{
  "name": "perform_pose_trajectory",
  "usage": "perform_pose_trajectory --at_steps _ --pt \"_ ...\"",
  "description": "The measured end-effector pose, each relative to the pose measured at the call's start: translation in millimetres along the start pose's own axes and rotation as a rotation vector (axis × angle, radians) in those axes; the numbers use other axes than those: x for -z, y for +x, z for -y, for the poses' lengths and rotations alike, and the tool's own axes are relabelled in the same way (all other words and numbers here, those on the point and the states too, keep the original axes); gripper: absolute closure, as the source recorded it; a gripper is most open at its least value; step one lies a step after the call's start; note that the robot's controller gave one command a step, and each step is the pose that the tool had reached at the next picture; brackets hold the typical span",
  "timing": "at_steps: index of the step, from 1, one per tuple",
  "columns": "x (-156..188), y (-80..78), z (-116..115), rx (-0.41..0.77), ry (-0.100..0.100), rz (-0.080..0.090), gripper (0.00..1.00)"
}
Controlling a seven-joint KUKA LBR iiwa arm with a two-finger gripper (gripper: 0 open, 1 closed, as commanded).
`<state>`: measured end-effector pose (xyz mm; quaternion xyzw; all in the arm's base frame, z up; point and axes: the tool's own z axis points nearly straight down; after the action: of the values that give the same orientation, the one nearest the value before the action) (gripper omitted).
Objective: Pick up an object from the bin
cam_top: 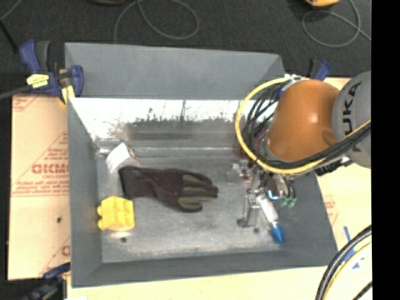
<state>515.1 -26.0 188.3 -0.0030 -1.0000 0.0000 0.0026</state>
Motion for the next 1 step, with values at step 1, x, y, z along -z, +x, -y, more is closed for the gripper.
perform_pose_trajectory --at_steps 1 --pt "4.3 -1.2 0.1 0.001 0.001 0.007 0.00"
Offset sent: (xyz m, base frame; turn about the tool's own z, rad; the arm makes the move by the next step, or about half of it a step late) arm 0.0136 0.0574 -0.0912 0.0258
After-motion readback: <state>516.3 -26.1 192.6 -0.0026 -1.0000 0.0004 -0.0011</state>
